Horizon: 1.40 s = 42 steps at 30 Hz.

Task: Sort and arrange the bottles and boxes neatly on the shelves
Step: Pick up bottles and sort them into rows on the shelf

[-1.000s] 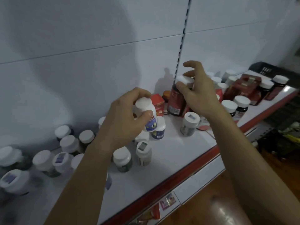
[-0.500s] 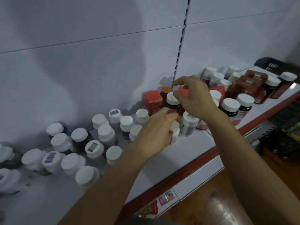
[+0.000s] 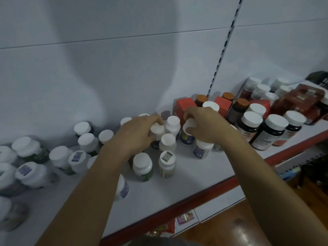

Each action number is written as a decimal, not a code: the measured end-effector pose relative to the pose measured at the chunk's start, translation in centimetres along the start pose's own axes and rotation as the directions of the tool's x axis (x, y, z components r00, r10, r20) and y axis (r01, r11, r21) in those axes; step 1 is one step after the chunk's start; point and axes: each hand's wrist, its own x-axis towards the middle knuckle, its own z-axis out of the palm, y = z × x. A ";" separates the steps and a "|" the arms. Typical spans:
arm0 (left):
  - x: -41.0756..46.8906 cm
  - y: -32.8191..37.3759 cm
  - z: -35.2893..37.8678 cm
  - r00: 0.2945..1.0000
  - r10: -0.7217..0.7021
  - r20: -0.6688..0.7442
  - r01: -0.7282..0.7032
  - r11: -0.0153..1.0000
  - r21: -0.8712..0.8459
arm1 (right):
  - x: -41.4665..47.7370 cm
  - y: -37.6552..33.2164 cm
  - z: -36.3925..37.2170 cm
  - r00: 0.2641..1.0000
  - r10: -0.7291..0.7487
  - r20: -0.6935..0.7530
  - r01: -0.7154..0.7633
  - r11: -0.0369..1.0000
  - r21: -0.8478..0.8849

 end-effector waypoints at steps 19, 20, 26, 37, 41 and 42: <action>-10.4 -2.6 -3.0 0.992 -0.053 0.112 0.060 0.996 -0.064 | -0.8 -3.7 3.2 0.976 -0.073 -0.207 0.078 0.997 0.013; -10.8 -2.8 -3.0 0.991 -0.048 0.125 0.055 0.997 -0.055 | -0.7 -3.6 3.4 0.974 -0.041 -0.221 0.053 0.997 0.049; -12.5 -3.6 -3.0 0.989 -0.050 0.139 0.048 0.999 0.020 | -1.3 -4.3 3.1 0.954 -0.076 -0.289 0.125 0.980 0.153; -12.1 -3.7 -2.1 0.997 -0.034 -0.072 0.038 0.998 0.053 | -5.9 -5.3 2.8 0.969 -0.244 0.047 0.236 0.962 0.138; -12.9 -4.9 -2.8 0.994 0.000 -0.108 -0.004 0.999 -0.037 | -6.8 -5.4 0.7 0.952 -0.289 -0.103 0.306 0.912 0.271; -13.3 -5.4 -3.2 0.990 0.002 -0.140 -0.009 0.999 -0.049 | -6.8 -6.0 -0.1 0.943 -0.299 -0.144 0.329 0.898 0.292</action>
